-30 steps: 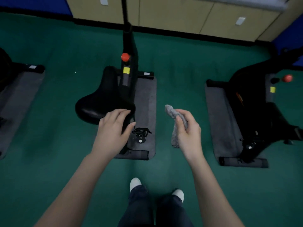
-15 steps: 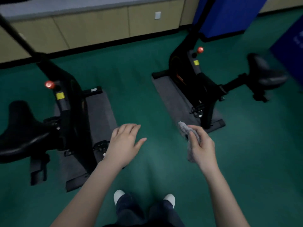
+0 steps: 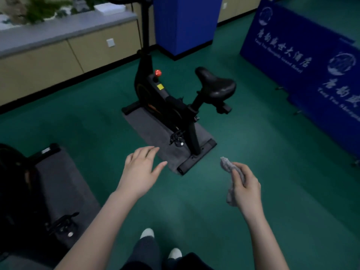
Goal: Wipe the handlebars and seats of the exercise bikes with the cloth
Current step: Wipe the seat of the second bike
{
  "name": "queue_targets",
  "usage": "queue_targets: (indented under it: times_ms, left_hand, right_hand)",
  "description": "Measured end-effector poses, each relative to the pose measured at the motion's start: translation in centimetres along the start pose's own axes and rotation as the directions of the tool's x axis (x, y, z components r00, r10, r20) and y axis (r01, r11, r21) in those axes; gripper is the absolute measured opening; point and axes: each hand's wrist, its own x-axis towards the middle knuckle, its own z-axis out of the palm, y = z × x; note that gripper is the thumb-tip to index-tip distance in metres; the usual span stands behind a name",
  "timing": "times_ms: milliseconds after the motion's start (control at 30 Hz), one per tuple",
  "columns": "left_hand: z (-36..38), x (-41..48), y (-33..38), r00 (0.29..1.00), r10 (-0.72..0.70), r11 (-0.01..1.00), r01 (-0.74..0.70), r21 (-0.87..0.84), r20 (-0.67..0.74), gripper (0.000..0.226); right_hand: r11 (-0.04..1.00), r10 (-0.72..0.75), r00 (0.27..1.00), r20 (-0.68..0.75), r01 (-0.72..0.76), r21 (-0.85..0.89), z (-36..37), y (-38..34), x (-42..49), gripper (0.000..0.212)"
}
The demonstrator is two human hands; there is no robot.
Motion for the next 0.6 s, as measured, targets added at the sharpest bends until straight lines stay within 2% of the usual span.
queue_targets:
  times_ms: [233,600]
  left_hand:
    - [1.7,7.8,3.5,0.997,0.064,0.998,-0.064,-0.005,0.031,0.058]
    - [4.1,26.7,8.7,0.991,0.119,0.989,-0.113,-0.096,0.053,0.057]
  right_hand:
    - [1.0,-0.009,0.999,-0.047,0.009,-0.005,-1.2,-0.1,6.2,0.017]
    - [0.996,-0.071,0.996,-0.057,0.068,-0.057,-0.5,-2.3,23.2,0.018]
